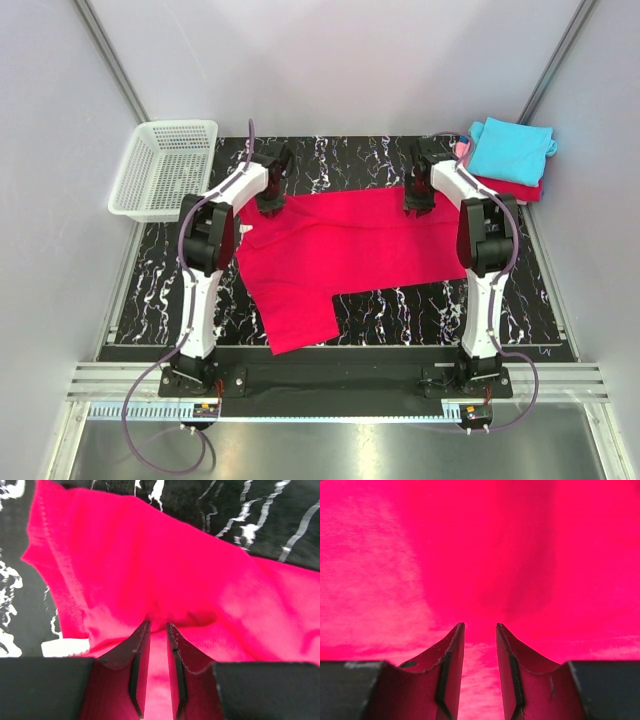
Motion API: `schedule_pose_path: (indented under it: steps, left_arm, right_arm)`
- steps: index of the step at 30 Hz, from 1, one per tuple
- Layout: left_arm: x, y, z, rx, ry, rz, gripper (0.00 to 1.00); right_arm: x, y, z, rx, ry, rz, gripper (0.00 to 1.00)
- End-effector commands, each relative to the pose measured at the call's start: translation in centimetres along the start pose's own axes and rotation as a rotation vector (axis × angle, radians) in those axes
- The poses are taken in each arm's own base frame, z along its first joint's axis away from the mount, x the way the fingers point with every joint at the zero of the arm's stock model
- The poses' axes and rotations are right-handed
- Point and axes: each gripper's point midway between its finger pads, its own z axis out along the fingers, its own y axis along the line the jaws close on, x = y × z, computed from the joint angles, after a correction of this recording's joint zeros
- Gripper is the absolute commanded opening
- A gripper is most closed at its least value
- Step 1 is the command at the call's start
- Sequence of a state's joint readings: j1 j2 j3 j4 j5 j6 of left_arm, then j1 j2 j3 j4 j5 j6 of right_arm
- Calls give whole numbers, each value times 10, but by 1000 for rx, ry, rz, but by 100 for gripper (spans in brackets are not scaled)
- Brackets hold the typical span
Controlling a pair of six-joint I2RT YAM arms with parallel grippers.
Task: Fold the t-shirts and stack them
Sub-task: Fold the tshirt
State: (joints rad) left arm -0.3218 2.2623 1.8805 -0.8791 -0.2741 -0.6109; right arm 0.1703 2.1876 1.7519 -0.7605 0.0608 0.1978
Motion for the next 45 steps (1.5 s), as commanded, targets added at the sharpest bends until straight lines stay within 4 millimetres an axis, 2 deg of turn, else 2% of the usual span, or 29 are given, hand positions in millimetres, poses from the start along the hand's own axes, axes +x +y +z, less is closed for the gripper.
schedule_pose_path:
  steps: [1, 8, 10, 11, 15, 21, 25, 26, 27, 29, 30, 32, 33, 34, 35, 36, 39, 42, 45]
  left_arm:
    - [-6, 2, 2, -42, -1, -29, 24]
    - [-3, -1, 15, -62, 34, -46, 25]
    - [-11, -6, 15, -46, 32, -62, 25]
    - [-9, -4, 21, -56, 48, -66, 25]
    - [-25, -12, 26, -18, 46, -107, 25]
    - [-42, -14, 41, 6, 39, -168, 25]
    - [-60, -16, 40, 39, 0, -200, 25]
    - [-70, -21, 39, 68, -38, -206, 25]
    - [-72, -21, 40, 73, -53, -190, 25]
    - [-102, -33, 21, 152, -169, -203, 25]
    - [-98, -29, 25, 147, -184, -186, 25]
    - [-131, -38, -4, 233, -328, -212, 25]
    - [-125, -35, 0, 231, -336, -187, 25]
    - [-131, -36, -6, 251, -369, -187, 26]
    - [-147, -39, -30, 294, -440, -205, 26]
    - [-141, -37, -28, 302, -437, -195, 26]
    - [-146, -41, -57, 383, -491, -201, 28]
    - [-145, -41, -71, 420, -502, -210, 31]
    - [-139, -45, -65, 425, -461, -198, 35]
  right_arm:
    - [-8, -1, 1, 23, -17, -14, 39]
    - [-8, 2, 9, 12, 10, -20, 40]
    - [-6, 4, 15, 4, 27, -23, 40]
    - [-9, 7, 15, -1, 26, -25, 40]
    - [-13, 10, 21, -13, 34, -27, 40]
    - [-21, 20, 32, -48, 49, -33, 40]
    - [-27, 22, 41, -49, 52, -45, 40]
    - [-32, 23, 39, -52, 40, -46, 40]
    - [-35, 24, 39, -54, 32, -46, 40]
    - [-40, 25, 35, -58, 16, -47, 40]
    - [-41, 25, 34, -59, 13, -45, 40]
    - [-44, 28, 29, -73, 6, -41, 39]
    - [-43, 32, 26, -94, 8, -39, 39]
    - [-44, 33, 22, -101, 2, -37, 39]
    - [-45, 34, 20, -105, 0, -36, 39]
    - [-45, 35, 18, -108, -3, -36, 39]
    - [-43, 36, 11, -108, -7, -37, 38]
    - [-44, 36, 6, -108, -15, -34, 38]
    - [-45, 36, 1, -110, -21, -29, 38]
